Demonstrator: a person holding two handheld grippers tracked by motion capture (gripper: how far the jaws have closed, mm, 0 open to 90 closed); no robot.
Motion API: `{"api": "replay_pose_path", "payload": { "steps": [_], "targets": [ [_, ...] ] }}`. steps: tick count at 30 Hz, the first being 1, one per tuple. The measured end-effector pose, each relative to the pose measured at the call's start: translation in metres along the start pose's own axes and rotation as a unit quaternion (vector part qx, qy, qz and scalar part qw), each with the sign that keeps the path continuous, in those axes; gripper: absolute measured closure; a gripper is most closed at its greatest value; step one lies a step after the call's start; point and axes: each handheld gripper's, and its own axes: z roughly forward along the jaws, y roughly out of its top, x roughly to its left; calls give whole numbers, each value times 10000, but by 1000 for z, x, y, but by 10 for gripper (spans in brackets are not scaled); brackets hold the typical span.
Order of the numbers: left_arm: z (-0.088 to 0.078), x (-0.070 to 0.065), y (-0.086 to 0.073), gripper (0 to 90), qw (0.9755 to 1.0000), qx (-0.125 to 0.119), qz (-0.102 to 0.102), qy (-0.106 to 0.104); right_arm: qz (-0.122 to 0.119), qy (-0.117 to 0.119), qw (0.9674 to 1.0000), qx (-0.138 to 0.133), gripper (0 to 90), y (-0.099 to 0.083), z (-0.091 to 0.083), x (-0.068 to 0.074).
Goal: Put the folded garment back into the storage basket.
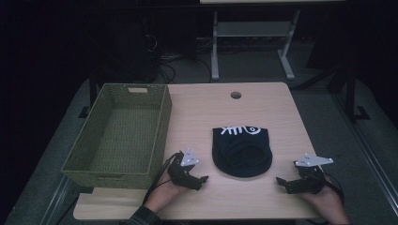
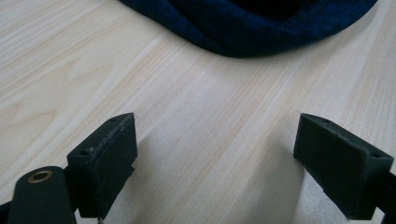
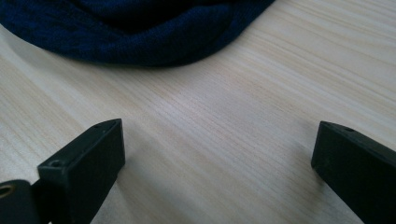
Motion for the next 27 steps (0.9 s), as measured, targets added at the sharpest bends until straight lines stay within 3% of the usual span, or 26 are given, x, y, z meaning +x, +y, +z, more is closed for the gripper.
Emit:
{"api": "replay_pose_path", "payload": {
  "steps": [5,8,9,12,19,27],
  "targets": [
    [0,0,0,125,10000,8,31,-23,-36,34,10000,-18,28,1,1,0],
    [0,0,-2,124,10000,-51,15,-13,-25,42,10000,63,78,3,0,0],
    [0,0,-2,124,10000,-47,16,-11,-12,132,9999,62,144,5,-2,-2],
    [0,0,-2,125,10000,-50,6,-6,64,177,9998,106,144,6,-3,-2],
    [-1,-1,-2,124,10000,-57,-26,9,-48,202,9998,46,231,14,-4,-2],
    [-1,-1,-2,124,10000,-55,-22,12,-21,343,9993,-160,452,25,-7,-10]
  ]
}}
